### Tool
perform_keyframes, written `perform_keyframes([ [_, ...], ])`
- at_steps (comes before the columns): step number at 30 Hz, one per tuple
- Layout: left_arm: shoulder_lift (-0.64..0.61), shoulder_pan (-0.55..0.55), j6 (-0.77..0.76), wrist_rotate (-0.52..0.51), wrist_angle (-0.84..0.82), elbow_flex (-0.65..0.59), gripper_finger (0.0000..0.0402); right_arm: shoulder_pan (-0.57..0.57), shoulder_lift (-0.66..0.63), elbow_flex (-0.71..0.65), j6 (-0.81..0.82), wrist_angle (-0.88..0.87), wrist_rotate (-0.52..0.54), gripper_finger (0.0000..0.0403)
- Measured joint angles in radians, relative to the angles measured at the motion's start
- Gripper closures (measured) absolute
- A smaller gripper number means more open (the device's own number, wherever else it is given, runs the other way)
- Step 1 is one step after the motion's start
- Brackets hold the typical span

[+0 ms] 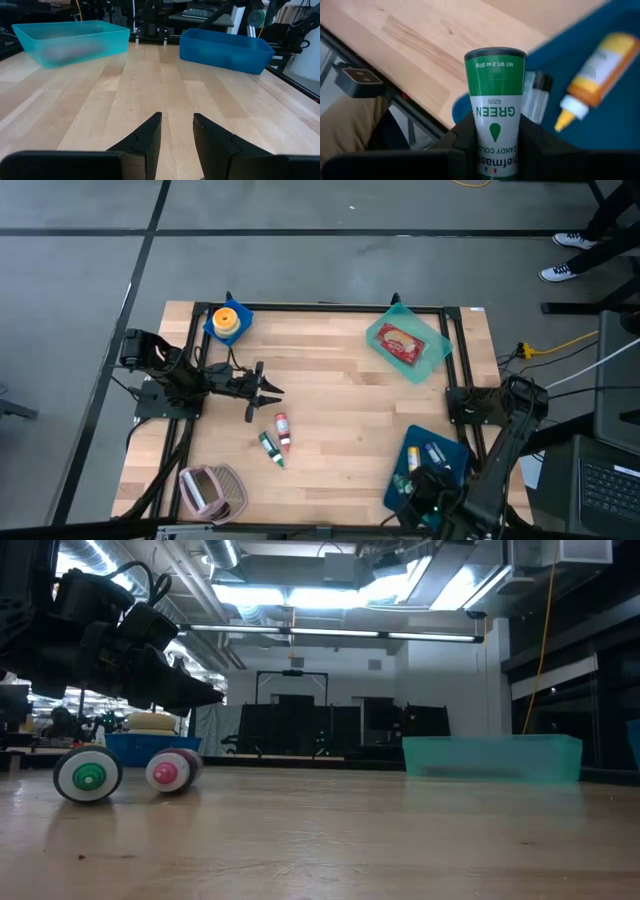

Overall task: Pick & Place Food Item
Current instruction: Put the right green food coloring bottle into the bottom blue bin

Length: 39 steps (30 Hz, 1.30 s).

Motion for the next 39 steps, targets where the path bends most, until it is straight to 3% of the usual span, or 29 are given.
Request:
perform_keyframes([
  [4,0.0,0.0,0.0,0.0,0.0,0.0,0.0293,0.023,0.044,0.0,0.091,-0.012,-0.026,0.0314],
  [18,0.0,0.0,0.004,0.0,0.0,0.0,0.0293,-0.027,0.153,0.0,0.113,-0.058,-0.148,0.0314],
  [25,0.0,0.0,0.003,0.0,0.0,0.0,0.0293,-0.03,0.168,-0.001,0.122,-0.062,-0.152,0.0314],
  [32,0.0,0.0,0.002,0.0,0.0,0.0,0.0293,-0.038,0.168,-0.098,0.125,-0.03,-0.209,0.0314],
  [39,0.0,0.0,0.002,0.0,0.0,0.0,0.0293,-0.038,0.168,-0.206,0.124,0.123,-0.227,0.0315],
])
